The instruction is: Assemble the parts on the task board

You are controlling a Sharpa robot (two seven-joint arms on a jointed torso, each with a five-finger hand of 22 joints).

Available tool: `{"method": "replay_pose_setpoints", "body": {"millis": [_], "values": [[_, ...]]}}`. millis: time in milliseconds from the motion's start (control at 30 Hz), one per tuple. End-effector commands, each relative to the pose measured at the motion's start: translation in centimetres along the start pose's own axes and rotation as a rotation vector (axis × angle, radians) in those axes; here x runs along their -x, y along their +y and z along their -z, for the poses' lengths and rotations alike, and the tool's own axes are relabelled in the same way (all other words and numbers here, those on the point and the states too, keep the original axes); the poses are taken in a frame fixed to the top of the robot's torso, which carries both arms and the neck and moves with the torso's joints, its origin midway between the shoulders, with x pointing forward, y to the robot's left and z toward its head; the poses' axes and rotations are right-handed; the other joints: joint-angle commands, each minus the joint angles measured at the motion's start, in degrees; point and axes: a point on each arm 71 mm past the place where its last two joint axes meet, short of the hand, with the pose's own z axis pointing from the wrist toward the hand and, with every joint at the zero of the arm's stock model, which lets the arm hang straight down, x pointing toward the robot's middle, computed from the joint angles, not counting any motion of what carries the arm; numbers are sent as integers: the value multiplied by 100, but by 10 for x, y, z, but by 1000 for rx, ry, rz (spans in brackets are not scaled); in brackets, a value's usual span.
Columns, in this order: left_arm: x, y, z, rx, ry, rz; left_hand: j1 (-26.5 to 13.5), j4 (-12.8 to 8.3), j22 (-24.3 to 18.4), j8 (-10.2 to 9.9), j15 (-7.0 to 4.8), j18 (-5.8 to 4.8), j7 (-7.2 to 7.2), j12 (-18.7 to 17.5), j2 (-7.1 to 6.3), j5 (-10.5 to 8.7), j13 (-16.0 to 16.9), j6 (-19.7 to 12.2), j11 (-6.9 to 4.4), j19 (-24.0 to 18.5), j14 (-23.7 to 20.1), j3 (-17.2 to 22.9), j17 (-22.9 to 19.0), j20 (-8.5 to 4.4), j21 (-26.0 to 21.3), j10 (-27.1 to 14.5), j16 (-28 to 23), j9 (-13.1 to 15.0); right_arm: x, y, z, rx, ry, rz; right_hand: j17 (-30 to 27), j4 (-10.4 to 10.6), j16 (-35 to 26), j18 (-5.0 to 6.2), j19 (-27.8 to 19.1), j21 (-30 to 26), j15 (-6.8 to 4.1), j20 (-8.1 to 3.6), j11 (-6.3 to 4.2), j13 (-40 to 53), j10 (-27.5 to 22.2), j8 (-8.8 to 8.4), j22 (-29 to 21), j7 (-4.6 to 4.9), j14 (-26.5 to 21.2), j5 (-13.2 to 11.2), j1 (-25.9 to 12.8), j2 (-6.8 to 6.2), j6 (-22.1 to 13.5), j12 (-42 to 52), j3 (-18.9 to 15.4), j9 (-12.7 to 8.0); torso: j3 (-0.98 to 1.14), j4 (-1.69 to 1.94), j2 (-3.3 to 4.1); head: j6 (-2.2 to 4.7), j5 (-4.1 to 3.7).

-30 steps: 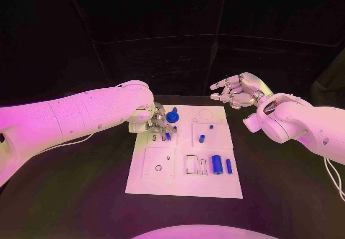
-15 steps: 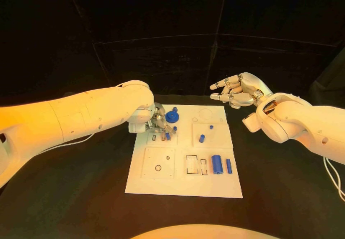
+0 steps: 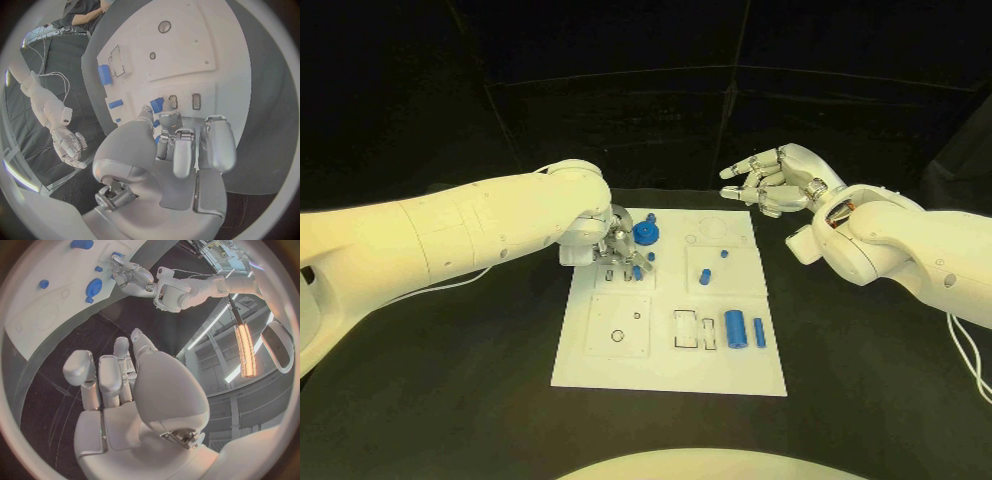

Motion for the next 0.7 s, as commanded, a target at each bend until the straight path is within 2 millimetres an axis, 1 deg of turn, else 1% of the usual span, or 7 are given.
{"method": "replay_pose_setpoints", "body": {"millis": [33,167,367,500,567,633,700], "values": [[0,0,0,10,7,-16,75,-56,-1,43,-36,-51,-8,20,-3,-1,-1,-48,-27,23,594,4,1509,-31,21,-30,32,11,0,2,-1,6,8,0,-7,2,-34,82,-36,-15,-9,6,-7,-5,-44,-24,-5,16,15,30,-25,23,-15,-21,-26,-7,1,2,-1,-3,-5],[-1,-1,0,9,7,-17,89,-79,4,49,-36,-51,-8,20,-12,-1,-1,-53,-27,23,594,14,1509,-31,23,-30,32,17,-1,2,-1,6,10,-1,-7,2,-34,82,-36,-15,-9,6,-7,-5,-44,-24,-5,16,15,30,-25,23,-15,-21,-26,-7,1,-1,1,-9,-5],[-1,-2,0,8,7,-18,206,-215,14,72,-38,-51,-9,19,-11,0,-3,-78,-29,19,594,111,1509,-32,27,-34,32,43,-2,2,-2,6,12,-1,-7,2,-34,82,-36,-15,-9,6,-7,-5,-44,-24,-5,16,15,30,-25,23,-15,-21,-26,-7,-1,0,3,-19,-6],[-1,-2,0,7,4,-16,660,-570,20,75,-69,-48,-53,-13,50,5,-23,-126,-71,14,594,403,1509,-50,27,-62,32,57,-2,2,-2,5,13,-1,-7,2,-34,82,-36,-15,-9,6,-7,-5,-44,-24,-5,16,15,30,-25,23,-15,-21,-26,-7,-2,2,6,-34,-6],[-1,-2,0,6,-1,-12,974,-814,16,38,-97,-43,-65,-78,137,22,-64,-169,-91,8,594,685,1509,-79,22,-113,32,40,-2,2,-2,5,13,-1,-7,1,-38,83,-38,-22,-9,6,-7,-13,-45,-24,-11,16,16,41,-24,29,-13,-27,-26,-6,-1,1,4,-36,-8],[-1,-2,1,4,-7,-7,1127,-1002,15,-2,-100,-46,-67,-135,142,179,-101,-191,-99,5,594,959,1509,-87,18,-139,32,17,-2,2,-3,5,14,-1,-7,1,-38,83,-38,-22,-9,6,-7,-13,-45,-24,-11,16,16,41,-24,29,-13,-27,-26,-6,-1,-1,3,-42,-7],[-2,-2,1,1,-15,0,1204,-1218,16,-40,-100,-48,-46,-209,78,351,-153,-215,-100,1,594,1361,1509,-85,13,-156,32,-4,-2,2,-3,5,15,-2,-7,1,-38,83,-38,-22,-9,6,-7,-13,-45,-24,-11,16,16,41,-24,29,-13,-27,-26,-6,-1,0,3,-48,-8]]}}
